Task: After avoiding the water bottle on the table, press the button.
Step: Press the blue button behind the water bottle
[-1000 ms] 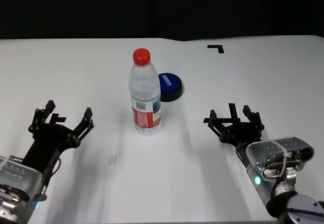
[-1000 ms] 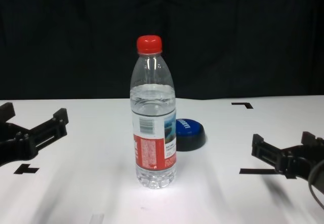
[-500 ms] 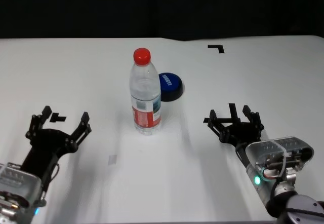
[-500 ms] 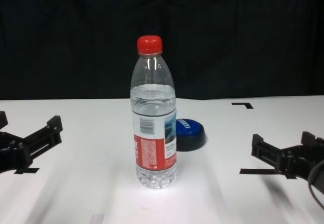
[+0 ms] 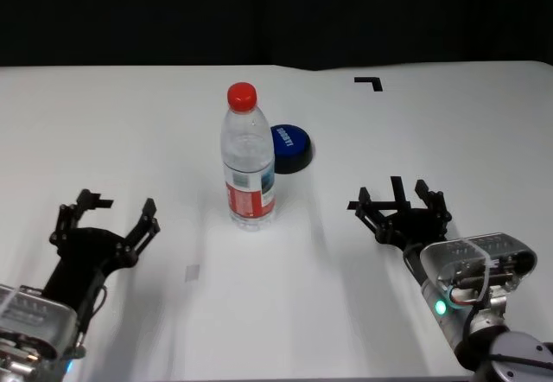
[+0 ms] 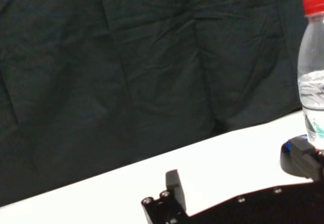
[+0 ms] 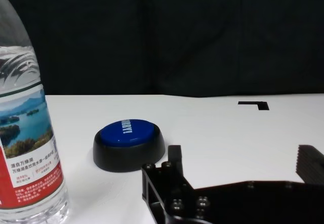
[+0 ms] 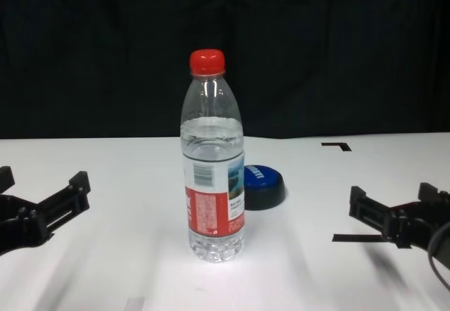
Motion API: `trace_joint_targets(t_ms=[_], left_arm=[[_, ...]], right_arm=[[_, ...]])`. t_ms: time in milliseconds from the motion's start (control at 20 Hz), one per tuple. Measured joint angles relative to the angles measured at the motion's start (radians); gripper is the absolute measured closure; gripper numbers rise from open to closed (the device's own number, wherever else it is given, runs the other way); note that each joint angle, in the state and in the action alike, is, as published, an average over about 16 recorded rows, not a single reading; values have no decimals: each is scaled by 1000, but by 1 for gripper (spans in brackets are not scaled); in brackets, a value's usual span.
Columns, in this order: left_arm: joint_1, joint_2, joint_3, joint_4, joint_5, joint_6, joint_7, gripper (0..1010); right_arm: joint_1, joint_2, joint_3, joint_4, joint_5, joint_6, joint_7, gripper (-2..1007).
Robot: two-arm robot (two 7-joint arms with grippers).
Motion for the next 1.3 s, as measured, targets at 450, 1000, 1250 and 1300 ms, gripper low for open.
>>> trace_joint_targets(t_ms=[450,1000,1250,1300], left_arm=[[-34,5,5,24,-2,9,-14,7],[-104,29,17,72,-16,27,-43,7],[-133,41,23,92,-23,38,-53,7],[-139,44,25,96,-24,40,-55,7]], right_arm=[[0,0,0,0,0,0,0,2],[0,0,0,0,0,0,0,2],[0,0,0,0,0,0,0,2],[0,0,0,0,0,0,0,2]])
